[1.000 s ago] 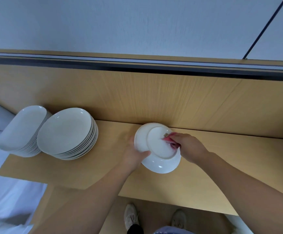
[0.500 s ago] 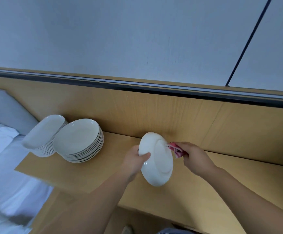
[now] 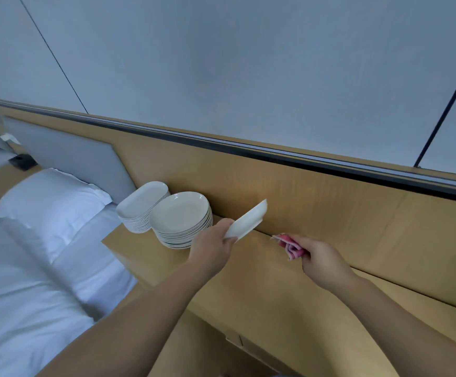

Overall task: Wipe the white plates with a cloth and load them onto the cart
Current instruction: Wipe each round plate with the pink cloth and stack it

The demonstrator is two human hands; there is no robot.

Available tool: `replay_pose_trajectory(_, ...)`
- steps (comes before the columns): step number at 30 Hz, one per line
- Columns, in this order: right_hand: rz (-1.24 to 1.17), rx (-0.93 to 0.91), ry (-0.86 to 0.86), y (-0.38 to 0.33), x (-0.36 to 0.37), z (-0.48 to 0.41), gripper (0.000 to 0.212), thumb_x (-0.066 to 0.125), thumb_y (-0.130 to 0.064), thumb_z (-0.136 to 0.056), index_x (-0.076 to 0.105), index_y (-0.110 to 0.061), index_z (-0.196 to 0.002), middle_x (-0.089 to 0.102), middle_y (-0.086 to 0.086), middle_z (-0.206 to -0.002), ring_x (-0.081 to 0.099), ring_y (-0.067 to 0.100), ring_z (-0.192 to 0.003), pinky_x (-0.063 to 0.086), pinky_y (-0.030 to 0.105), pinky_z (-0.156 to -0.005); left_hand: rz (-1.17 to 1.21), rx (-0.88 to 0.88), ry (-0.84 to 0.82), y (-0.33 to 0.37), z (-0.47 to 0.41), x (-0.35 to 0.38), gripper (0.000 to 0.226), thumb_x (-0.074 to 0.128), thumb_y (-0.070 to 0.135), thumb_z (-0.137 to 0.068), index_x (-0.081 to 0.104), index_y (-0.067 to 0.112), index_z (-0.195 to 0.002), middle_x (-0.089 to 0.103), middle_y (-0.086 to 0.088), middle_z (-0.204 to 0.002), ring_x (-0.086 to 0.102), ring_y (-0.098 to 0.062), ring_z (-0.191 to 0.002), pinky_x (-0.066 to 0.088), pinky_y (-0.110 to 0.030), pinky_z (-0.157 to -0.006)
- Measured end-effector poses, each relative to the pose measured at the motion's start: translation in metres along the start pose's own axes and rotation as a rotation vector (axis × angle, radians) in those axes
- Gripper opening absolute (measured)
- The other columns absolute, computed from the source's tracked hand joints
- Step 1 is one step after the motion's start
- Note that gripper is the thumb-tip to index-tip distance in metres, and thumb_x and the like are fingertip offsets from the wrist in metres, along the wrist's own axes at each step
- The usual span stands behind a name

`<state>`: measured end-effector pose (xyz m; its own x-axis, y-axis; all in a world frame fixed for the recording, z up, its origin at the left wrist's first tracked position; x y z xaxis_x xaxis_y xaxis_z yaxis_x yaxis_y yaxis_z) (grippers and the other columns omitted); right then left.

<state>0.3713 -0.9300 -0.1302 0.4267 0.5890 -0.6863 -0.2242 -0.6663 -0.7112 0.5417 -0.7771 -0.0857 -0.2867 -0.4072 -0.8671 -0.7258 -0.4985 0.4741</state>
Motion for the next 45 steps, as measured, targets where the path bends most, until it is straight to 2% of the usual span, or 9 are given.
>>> replay_pose_trajectory(7,-0.006,-0.04,0.029,-0.023,0.011,-0.018,0.082,0.038,0.017,-0.076,0.059,-0.053,-0.115,0.06,-0.015,-0.086,0.057,0.006,-0.091,0.045,0.015,-0.077,-0.159,-0.039,0.094,-0.053,-0.011,-0.039,0.019,0.051,0.026,-0.096,0.059,0.028,-0.112,0.062,0.01,-0.085,0.056,-0.016,-0.082,0.031,-0.029,-0.065)
replay_pose_trajectory(12,0.058,0.012,0.047,-0.031,0.028,-0.037,0.075,0.039,0.013,-0.077,0.061,-0.046,-0.117,0.062,-0.017,-0.091,0.059,0.006,-0.094,0.05,0.025,-0.081,-0.301,-0.022,0.017,-0.102,-0.029,-0.04,0.033,0.045,0.025,-0.099,0.053,0.029,-0.13,0.065,0.009,-0.117,0.059,-0.019,-0.106,0.042,-0.029,-0.078)
replay_pose_trajectory(16,0.11,0.062,0.055,-0.04,0.05,-0.053,0.077,0.038,0.015,-0.074,0.061,-0.045,-0.117,0.06,-0.016,-0.089,0.058,0.008,-0.091,0.05,0.027,-0.079,-0.398,0.044,-0.072,-0.139,-0.044,-0.033,0.035,0.04,0.022,-0.1,0.048,0.027,-0.134,0.062,0.006,-0.124,0.059,-0.02,-0.109,0.045,-0.032,-0.083)
replay_pose_trajectory(22,0.114,0.153,0.107,-0.061,0.077,-0.074,0.082,0.036,0.016,-0.076,0.058,-0.057,-0.107,0.06,-0.015,-0.086,0.059,0.005,-0.088,0.048,0.018,-0.074,-0.468,0.163,-0.156,-0.184,-0.062,-0.02,0.038,0.04,0.014,-0.098,0.046,0.027,-0.134,0.063,0.004,-0.12,0.062,-0.019,-0.101,0.046,-0.032,-0.075)
replay_pose_trajectory(30,0.121,0.213,0.112,-0.081,0.112,-0.083,0.085,0.034,0.017,-0.072,0.06,-0.051,-0.116,0.059,-0.015,-0.087,0.061,0.007,-0.087,0.05,0.023,-0.079,-0.381,0.304,-0.242,-0.222,-0.07,-0.004,0.023,0.051,0.018,-0.092,0.056,0.024,-0.114,0.059,0.008,-0.094,0.054,-0.01,-0.085,0.035,-0.024,-0.066)
replay_pose_trajectory(35,0.147,0.232,0.1,-0.089,0.118,-0.079,0.085,0.031,0.016,-0.072,0.059,-0.051,-0.117,0.059,-0.014,-0.086,0.061,0.007,-0.088,0.051,0.024,-0.078,-0.34,0.355,-0.259,-0.232,-0.07,0.003,0.022,0.056,0.02,-0.091,0.058,0.024,-0.113,0.06,0.007,-0.09,0.058,-0.011,-0.083,0.04,-0.025,-0.066)
replay_pose_trajectory(38,0.157,0.24,0.101,-0.093,0.114,-0.076,0.082,0.031,0.015,-0.073,0.061,-0.048,-0.116,0.059,-0.013,-0.086,0.061,0.006,-0.087,0.049,0.02,-0.076,-0.333,0.399,-0.199,-0.228,-0.068,0.0,0.005,0.057,0.023,-0.095,0.062,0.022,-0.094,0.063,0.004,-0.078,0.061,-0.015,-0.071,0.04,-0.027,-0.058)
replay_pose_trajectory(42,0.165,0.245,0.095,-0.093,0.109,-0.07,0.077,0.032,0.015,-0.074,0.063,-0.043,-0.114,0.058,-0.012,-0.083,0.061,0.005,-0.087,0.048,0.018,-0.075,-0.378,0.395,-0.137,-0.229,-0.071,-0.002,0.014,0.061,0.021,-0.093,0.063,0.019,-0.079,0.061,0.004,-0.067,0.058,-0.016,-0.06,0.041,-0.027,-0.052)
replay_pose_trajectory(45,0.152,0.246,0.075,-0.091,0.108,-0.064,0.07,0.034,0.013,-0.077,0.064,-0.039,-0.113,0.057,-0.011,-0.082,0.06,0.007,-0.086,0.05,0.023,-0.078,-0.353,0.322,-0.176,-0.233,-0.074,0.001,0.019,0.049,0.026,-0.099,0.062,0.021,-0.087,0.062,0.005,-0.076,0.058,-0.016,-0.069,0.038,-0.029,-0.063)
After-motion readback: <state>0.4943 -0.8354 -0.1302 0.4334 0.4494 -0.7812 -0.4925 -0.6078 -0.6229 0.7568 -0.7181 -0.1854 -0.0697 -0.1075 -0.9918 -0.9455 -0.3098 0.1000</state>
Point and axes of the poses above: each hand's wrist, its own z-axis away from the middle knuckle, its own x-axis out of the palm, y = z × x, the point moved 7 cm from there along -z, towards the middle knuckle
